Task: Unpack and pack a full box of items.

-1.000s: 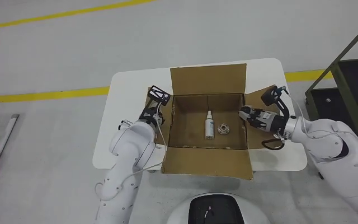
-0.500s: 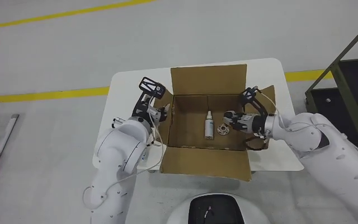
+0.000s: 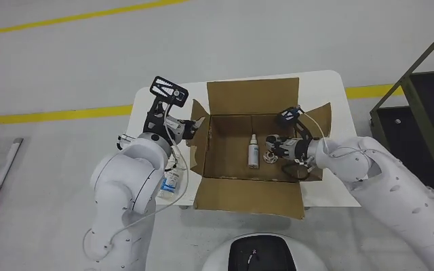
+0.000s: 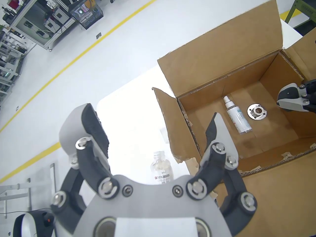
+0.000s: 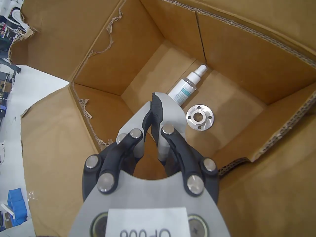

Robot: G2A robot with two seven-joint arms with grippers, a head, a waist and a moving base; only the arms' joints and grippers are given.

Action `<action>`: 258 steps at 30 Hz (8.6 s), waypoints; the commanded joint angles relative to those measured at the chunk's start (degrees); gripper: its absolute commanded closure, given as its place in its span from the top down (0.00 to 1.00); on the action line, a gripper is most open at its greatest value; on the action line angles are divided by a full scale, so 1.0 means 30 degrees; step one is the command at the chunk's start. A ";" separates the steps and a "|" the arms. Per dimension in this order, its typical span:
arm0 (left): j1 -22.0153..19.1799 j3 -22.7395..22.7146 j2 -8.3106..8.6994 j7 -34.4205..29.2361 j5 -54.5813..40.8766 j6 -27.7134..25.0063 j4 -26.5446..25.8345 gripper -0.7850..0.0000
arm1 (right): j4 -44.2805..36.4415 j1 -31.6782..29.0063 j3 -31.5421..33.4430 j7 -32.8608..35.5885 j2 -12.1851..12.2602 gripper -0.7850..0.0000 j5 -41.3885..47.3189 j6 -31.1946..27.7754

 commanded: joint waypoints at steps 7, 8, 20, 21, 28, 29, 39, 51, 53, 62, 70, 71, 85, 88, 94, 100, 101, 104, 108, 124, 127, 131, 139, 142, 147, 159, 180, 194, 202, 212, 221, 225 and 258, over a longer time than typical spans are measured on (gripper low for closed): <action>0.0000 0.0000 0.0000 0.0000 -0.0002 0.0000 0.0000 1.00 | -0.0885 0.0280 -0.1015 0.0291 -0.0252 0.00 -0.1789 0.3353; 0.0000 0.0000 0.0000 0.0000 -0.0002 0.0000 0.0000 1.00 | -0.0793 0.0439 -0.1267 0.0343 -0.0382 0.00 -0.1615 0.4461; 0.0000 0.0000 0.0000 0.0000 -0.0002 0.0000 0.0000 1.00 | 0.2145 0.4430 -0.5519 0.1051 -0.2437 0.00 -0.0765 1.1092; 0.0000 0.0000 0.0000 0.0000 -0.0002 0.0000 0.0000 1.00 | 0.2504 0.4706 -0.5743 0.1111 -0.2604 0.00 -0.0577 1.1452; 0.0000 0.0000 0.0000 0.0000 -0.0002 0.0000 0.0000 1.00 | 0.3276 0.5302 -0.6304 0.0957 -0.3090 0.00 0.0111 1.2160; 0.0000 0.0000 0.0000 0.0000 -0.0002 0.0000 0.0000 1.00 | 0.3276 0.5302 -0.6304 0.0957 -0.3090 0.00 0.0111 1.2160; 0.0000 0.0000 0.0000 0.0000 -0.0002 0.0000 0.0000 1.00 | 0.3276 0.5302 -0.6304 0.0957 -0.3090 0.00 0.0111 1.2160; 0.0000 0.0000 0.0000 0.0000 -0.0002 0.0000 0.0000 1.00 | 0.2818 0.5437 -0.8108 -0.1181 -0.4471 0.00 -0.0965 1.9209; 0.0000 0.0000 0.0000 0.0000 -0.0002 0.0000 0.0000 1.00 | 0.3262 0.5603 -0.8723 -0.1730 -0.4851 0.00 -0.1186 2.0288; 0.0000 0.0000 0.0000 0.0000 -0.0002 0.0000 0.0000 1.00 | 0.5011 0.6051 -0.9300 -0.3005 -0.5901 0.00 -0.1369 2.0928; 0.0000 0.0000 0.0000 0.0000 -0.0002 0.0000 0.0000 1.00 | 0.5011 0.6051 -0.9300 -0.3005 -0.5901 0.00 -0.1369 2.0928; 0.0000 0.0000 0.0000 0.0000 -0.0002 0.0000 0.0000 1.00 | 0.4990 0.5947 -0.9268 -0.3177 -0.5892 0.00 -0.1413 2.0588; 0.0000 0.0000 0.0000 0.0000 -0.0002 0.0000 0.0000 1.00 | 0.5864 0.6749 -1.0311 -0.1004 -0.6484 0.58 -0.4139 2.0928; 0.0000 0.0000 0.0000 0.0000 -0.0002 0.0000 0.0000 1.00 | 0.6171 0.6839 -1.0232 -0.0759 -0.6697 0.58 -0.4307 2.0928; 0.0000 0.0000 0.0000 0.0000 -0.0002 0.0000 0.0000 1.00 | 0.6791 0.6823 -1.0139 -0.0459 -0.7027 0.56 -0.4785 2.0928; 0.0000 0.0000 0.0000 0.0000 -0.0002 0.0000 0.0000 1.00 | 0.7665 0.6860 -1.0143 -0.0234 -0.7362 0.54 -0.5018 2.0928; 0.0000 0.0000 0.0000 0.0000 -0.0002 0.0000 0.0000 1.00 | 0.7788 0.6882 -1.0143 -0.0234 -0.7424 0.53 -0.4994 2.0928; 0.0000 0.0000 0.0000 0.0000 -0.0002 0.0000 0.0000 1.00 | 0.8263 0.6915 -1.0228 -0.0231 -0.7619 0.58 -0.4930 2.0925; 0.0000 0.0000 0.0000 0.0000 -0.0002 0.0000 0.0000 1.00 | 0.8861 0.7020 -1.0342 -0.0080 -0.7907 0.56 -0.4752 2.0773; 0.0000 0.0000 0.0000 0.0000 -0.0002 0.0000 0.0000 1.00 | 1.1273 0.7411 -1.0343 0.0191 -0.8995 0.56 -0.4396 2.0075; 0.0000 0.0000 0.0000 0.0000 -0.0002 0.0000 0.0000 1.00 | 1.1699 0.7459 -1.0296 0.0241 -0.9161 0.60 -0.4363 1.9953; 0.0000 0.0000 0.0000 0.0000 -0.0002 0.0000 0.0000 1.00 | 1.2174 0.7501 -1.0208 0.0257 -0.9377 0.56 -0.4279 1.9705; 0.0000 0.0000 0.0000 0.0000 -0.0002 0.0000 0.0000 1.00 | 1.3011 0.7668 -1.0132 0.0535 -0.9754 0.44 -0.4378 1.9319; 0.0000 0.0000 0.0000 0.0000 -0.0002 0.0000 0.0000 1.00 | 1.3286 0.7690 -1.0065 0.0694 -0.9856 0.36 -0.4433 1.9261; 0.0000 0.0000 0.0000 0.0000 -0.0002 0.0000 0.0000 1.00 | 1.3584 0.7725 -0.9947 0.0875 -1.0007 0.08 -0.4590 1.9148; 0.0000 0.0000 0.0000 0.0000 -0.0002 0.0000 0.0000 1.00 | 0.9696 0.5819 -0.7949 -0.0958 -0.9398 0.00 -0.5324 1.8440; 0.0000 0.0000 0.0000 0.0000 -0.0002 0.0000 0.0000 1.00 | -0.2750 -0.3128 0.1005 0.0081 -0.6218 0.00 -0.7890 1.2723; 0.0000 0.0000 0.0000 0.0000 -0.0002 0.0000 0.0000 1.00 | 0.5268 0.2460 -0.3564 0.2135 -0.7596 0.00 -0.9083 1.4064; 0.0000 0.0000 0.0000 0.0000 -0.0002 0.0000 0.0000 1.00 | 0.9753 0.4932 -0.6165 0.1835 -0.9086 0.02 -0.8409 1.5225; 0.0000 0.0000 0.0000 0.0000 -0.0002 0.0000 0.0000 1.00 | 1.1798 0.6445 -0.6978 0.1640 -1.0162 0.45 -0.7998 1.5900; 0.0000 0.0000 0.0000 0.0000 -0.0002 0.0000 0.0000 1.00 | 1.3163 0.6939 -0.6853 0.1178 -1.0700 0.69 -0.7785 1.6077; 0.0000 0.0000 0.0000 0.0000 -0.0002 0.0000 0.0000 1.00 | 1.3997 0.7196 -0.6830 0.0888 -1.1003 0.81 -0.7447 1.5958; 0.0000 0.0000 0.0000 0.0000 -0.0002 0.0000 0.0000 1.00 | 1.9167 0.8773 -0.6899 -0.0135 -1.3058 0.00 -0.6177 1.4569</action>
